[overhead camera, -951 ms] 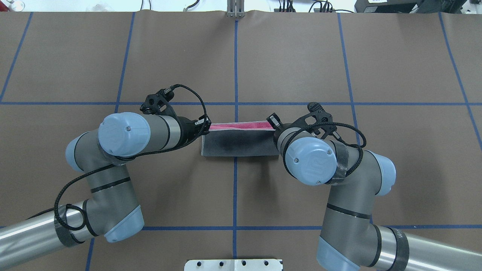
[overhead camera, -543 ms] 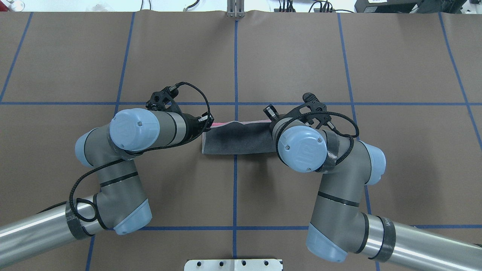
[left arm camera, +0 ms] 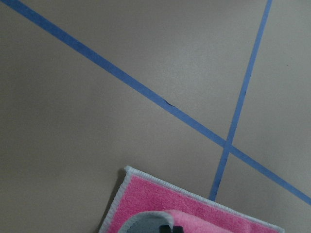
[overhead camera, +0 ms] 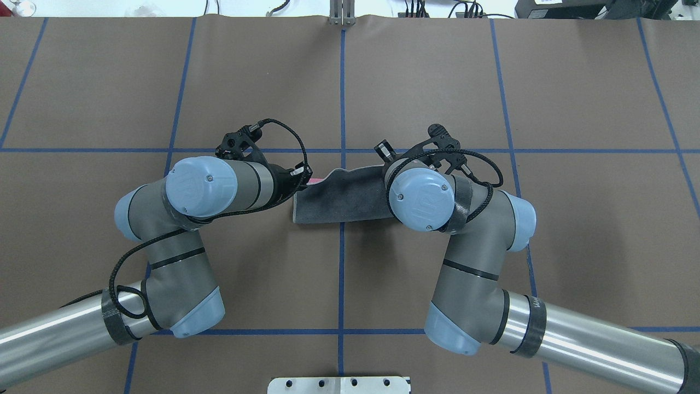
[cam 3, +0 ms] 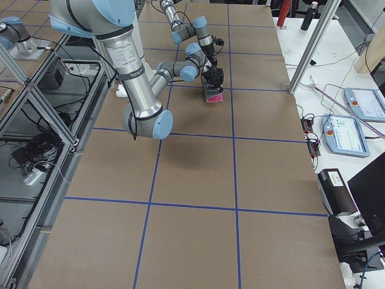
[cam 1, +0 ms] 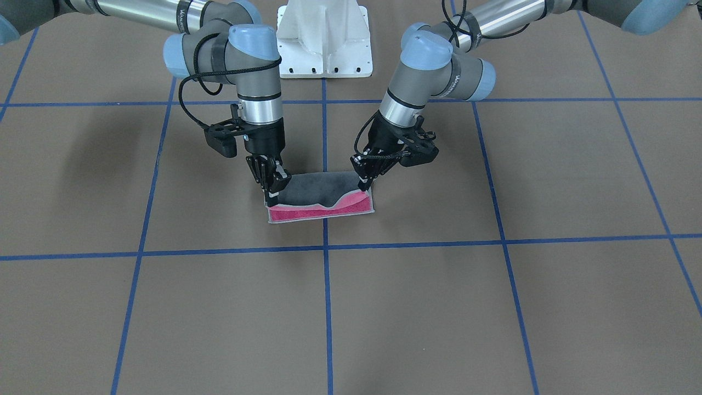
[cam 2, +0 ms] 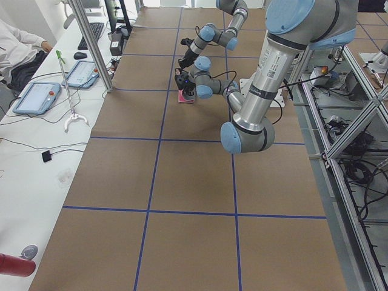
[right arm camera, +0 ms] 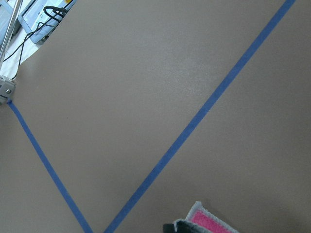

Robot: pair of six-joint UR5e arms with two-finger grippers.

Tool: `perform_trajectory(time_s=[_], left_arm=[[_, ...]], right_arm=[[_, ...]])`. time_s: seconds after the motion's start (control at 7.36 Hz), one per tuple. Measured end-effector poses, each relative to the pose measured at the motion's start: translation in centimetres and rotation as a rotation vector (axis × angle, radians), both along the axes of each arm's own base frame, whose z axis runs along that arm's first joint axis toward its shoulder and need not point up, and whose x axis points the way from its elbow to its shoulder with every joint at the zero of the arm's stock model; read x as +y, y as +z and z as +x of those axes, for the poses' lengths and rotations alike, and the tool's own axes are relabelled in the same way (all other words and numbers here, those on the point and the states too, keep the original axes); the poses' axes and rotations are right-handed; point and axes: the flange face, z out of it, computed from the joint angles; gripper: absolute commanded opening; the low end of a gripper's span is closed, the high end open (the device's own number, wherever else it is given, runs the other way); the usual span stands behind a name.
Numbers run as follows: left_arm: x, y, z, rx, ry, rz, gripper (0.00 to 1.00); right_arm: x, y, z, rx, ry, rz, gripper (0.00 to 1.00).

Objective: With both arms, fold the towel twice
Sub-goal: 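Lower the folded edge onto the towel and open both grippers, then raise the right gripper away while the left gripper moves to the strip's end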

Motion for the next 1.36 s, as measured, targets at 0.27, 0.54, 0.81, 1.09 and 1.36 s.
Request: perform_trajectory(time_s=[0.27, 0.54, 0.81, 1.09, 1.36], left_arm=[[-0.2, 0.6, 0.4, -0.008, 0.001, -0.004, 0.00], [-0.3, 0.9, 0.6, -0.011, 0.001, -0.006, 0.92], [-0.7, 0.4, 0.2, -0.020, 0.011, 0.037, 1.00], [-1.0, -0.3, -0.4, -0.020, 0.022, 0.072, 1.00], [-0.6, -0.3, -0.6, -0.015, 0.038, 0.073, 1.00]], right_arm=[[-0.5, 0.6, -0.7, 0.007, 0.002, -0.003, 0.00], [-1.2, 1.6, -1.3, 0.012, -0.014, 0.019, 0.99], [-2.3, 1.8, -0.7, 0.051, -0.095, 0.062, 1.00], [-3.1, 1.0, 0.9, 0.052, -0.172, 0.080, 1.00], [-3.3, 0.9, 4.1, 0.066, -0.260, 0.121, 1.00]])
